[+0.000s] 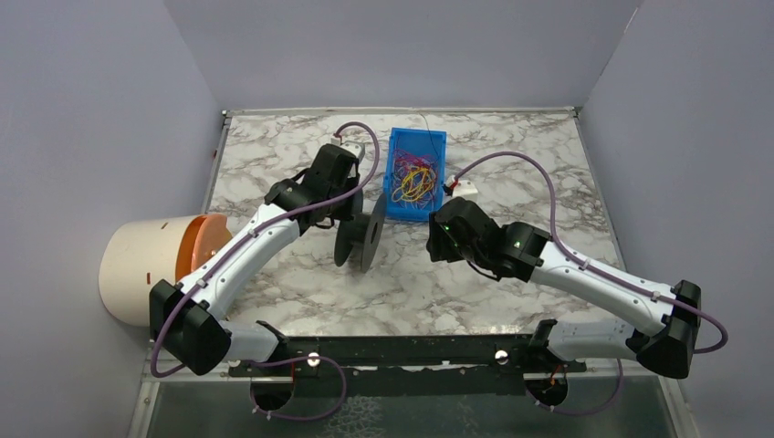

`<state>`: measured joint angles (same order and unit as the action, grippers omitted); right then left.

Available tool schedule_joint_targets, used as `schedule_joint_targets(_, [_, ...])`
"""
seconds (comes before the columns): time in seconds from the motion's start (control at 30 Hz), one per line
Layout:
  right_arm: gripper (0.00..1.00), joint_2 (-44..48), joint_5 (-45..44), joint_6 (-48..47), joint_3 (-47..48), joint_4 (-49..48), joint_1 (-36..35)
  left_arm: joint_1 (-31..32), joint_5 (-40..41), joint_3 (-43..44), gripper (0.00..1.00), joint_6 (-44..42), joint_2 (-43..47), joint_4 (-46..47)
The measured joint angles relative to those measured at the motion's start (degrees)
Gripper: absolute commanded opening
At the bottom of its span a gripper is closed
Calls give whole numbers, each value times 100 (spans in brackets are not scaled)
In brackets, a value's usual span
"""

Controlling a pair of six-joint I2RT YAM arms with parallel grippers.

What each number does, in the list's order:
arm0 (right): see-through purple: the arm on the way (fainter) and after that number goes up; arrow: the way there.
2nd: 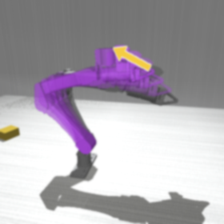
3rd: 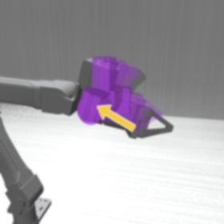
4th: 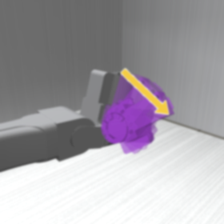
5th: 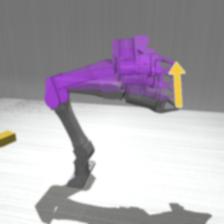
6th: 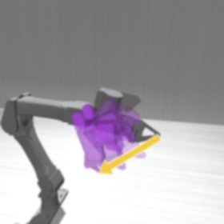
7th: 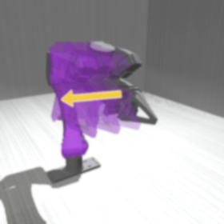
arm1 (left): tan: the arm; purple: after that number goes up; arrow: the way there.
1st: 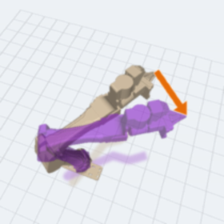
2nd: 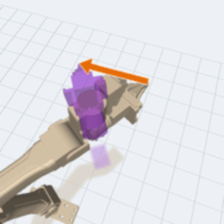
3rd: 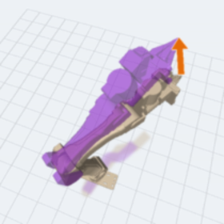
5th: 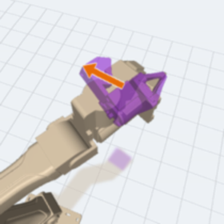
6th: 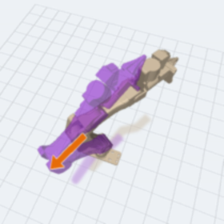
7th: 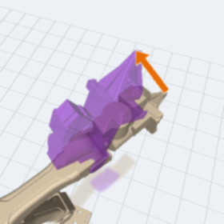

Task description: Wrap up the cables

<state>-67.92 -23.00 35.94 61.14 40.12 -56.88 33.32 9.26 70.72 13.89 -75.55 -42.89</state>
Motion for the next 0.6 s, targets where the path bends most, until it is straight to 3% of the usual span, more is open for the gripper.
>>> schedule_joint_targets(0.37, [55,-57,74,57,-31,-24,2,0,-109,-81,73,-168,-11,52])
schedule_joint_targets(0.6, [56,-341,59,59,149,-13,76,0,-105,-57,79,-175,114,44])
